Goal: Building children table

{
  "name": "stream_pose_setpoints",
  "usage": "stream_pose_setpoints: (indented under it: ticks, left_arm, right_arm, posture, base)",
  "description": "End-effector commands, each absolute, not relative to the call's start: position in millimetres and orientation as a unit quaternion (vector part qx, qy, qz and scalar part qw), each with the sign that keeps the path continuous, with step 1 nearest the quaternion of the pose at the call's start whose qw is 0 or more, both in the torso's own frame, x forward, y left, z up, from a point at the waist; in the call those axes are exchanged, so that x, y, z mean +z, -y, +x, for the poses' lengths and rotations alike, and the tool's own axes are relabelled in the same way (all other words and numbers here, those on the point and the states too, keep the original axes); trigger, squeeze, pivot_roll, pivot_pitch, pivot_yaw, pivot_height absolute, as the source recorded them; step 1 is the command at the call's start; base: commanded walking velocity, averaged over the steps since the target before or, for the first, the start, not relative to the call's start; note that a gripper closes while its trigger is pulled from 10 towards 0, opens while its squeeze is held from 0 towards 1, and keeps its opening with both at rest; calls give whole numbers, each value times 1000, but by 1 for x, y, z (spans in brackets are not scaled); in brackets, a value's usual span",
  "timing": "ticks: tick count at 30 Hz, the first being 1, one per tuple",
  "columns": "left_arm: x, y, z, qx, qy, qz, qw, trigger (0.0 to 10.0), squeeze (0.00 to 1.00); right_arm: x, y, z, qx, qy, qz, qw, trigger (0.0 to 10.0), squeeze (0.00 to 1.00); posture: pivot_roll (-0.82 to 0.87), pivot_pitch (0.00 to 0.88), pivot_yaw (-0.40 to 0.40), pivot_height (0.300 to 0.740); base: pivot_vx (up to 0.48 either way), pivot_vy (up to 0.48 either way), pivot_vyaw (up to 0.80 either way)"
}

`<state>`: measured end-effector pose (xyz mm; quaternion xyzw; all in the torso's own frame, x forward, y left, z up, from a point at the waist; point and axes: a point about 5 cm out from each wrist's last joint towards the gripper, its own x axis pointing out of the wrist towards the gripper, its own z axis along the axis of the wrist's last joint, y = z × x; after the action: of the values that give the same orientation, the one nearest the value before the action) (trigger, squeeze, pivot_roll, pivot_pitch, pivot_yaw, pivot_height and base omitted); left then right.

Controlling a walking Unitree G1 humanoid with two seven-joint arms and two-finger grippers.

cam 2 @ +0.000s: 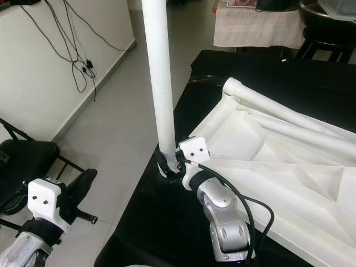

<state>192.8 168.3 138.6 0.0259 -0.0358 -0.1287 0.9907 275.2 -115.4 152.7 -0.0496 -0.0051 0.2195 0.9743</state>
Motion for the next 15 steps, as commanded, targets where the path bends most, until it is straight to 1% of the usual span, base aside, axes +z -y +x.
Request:
stream_pose_setpoints:
  ticks: [1, 11, 15]
  left_arm:
    - [135, -171, 193, -122, 31, 26, 992, 10000, 0]
    - [136, -170, 195, -129, 31, 26, 991, 10000, 0]
    - [136, -168, 197, -130, 19, 25, 991, 10000, 0]
  right_arm:
    - [152, 113, 274, 224, 6, -50, 973, 10000, 0]
    - [154, 114, 274, 222, 16, -46, 974, 10000, 0]
    - [154, 115, 274, 219, 16, -50, 974, 10000, 0]
  posture:
    - [-67, 109, 54, 740]
    - [-82, 107, 61, 740]
    - [-91, 105, 62, 740]
  base:
    - [0, 0, 0]
    - [0, 0, 0]
    - [0, 0, 0]
